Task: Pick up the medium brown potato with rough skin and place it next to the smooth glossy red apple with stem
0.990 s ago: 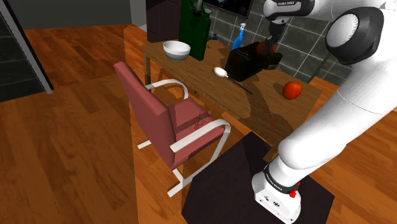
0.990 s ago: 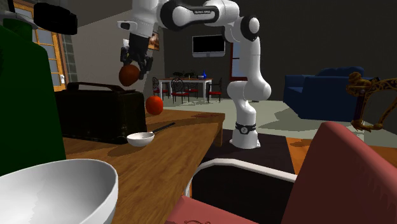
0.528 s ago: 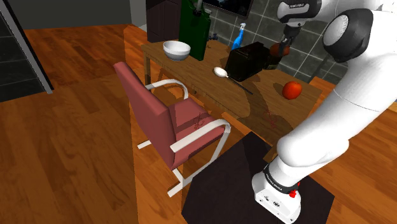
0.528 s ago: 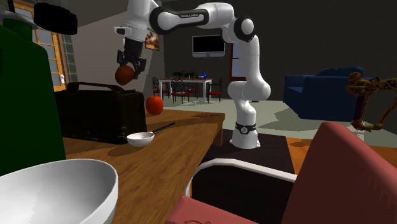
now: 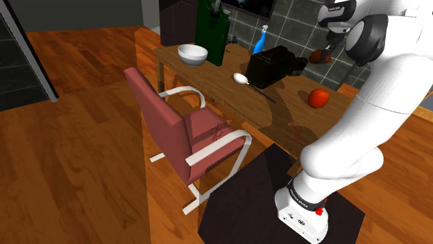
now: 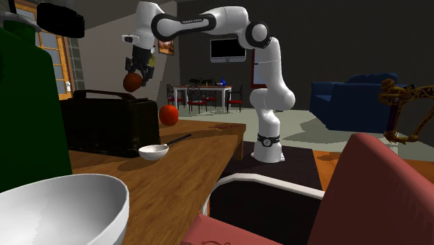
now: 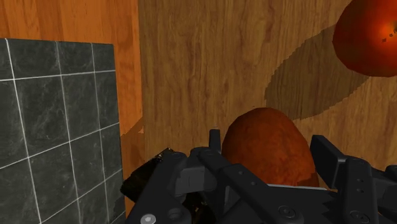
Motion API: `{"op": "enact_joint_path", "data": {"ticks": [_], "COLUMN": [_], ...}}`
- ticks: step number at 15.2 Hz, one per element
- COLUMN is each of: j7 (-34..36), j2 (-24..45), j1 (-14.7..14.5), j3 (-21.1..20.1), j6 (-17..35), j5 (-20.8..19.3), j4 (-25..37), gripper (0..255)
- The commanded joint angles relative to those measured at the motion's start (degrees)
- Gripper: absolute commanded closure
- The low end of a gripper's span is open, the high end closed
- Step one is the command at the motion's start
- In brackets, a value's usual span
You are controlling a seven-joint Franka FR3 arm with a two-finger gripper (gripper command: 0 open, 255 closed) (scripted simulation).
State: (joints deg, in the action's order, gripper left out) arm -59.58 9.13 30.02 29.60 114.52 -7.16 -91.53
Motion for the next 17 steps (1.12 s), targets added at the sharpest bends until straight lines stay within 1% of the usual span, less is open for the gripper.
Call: {"op": "enact_joint_path", "data": {"ticks": [1, 17], "j7": [-0.9, 0.7], "j2": [0.8, 2.2], "j1": [0.7, 0.7], "j3": [0.3, 0.1], "j6": [1.3, 13.1], "j5": [0.7, 0.5], "j4": [-0.4, -11.1], "gripper": [255, 255]}}
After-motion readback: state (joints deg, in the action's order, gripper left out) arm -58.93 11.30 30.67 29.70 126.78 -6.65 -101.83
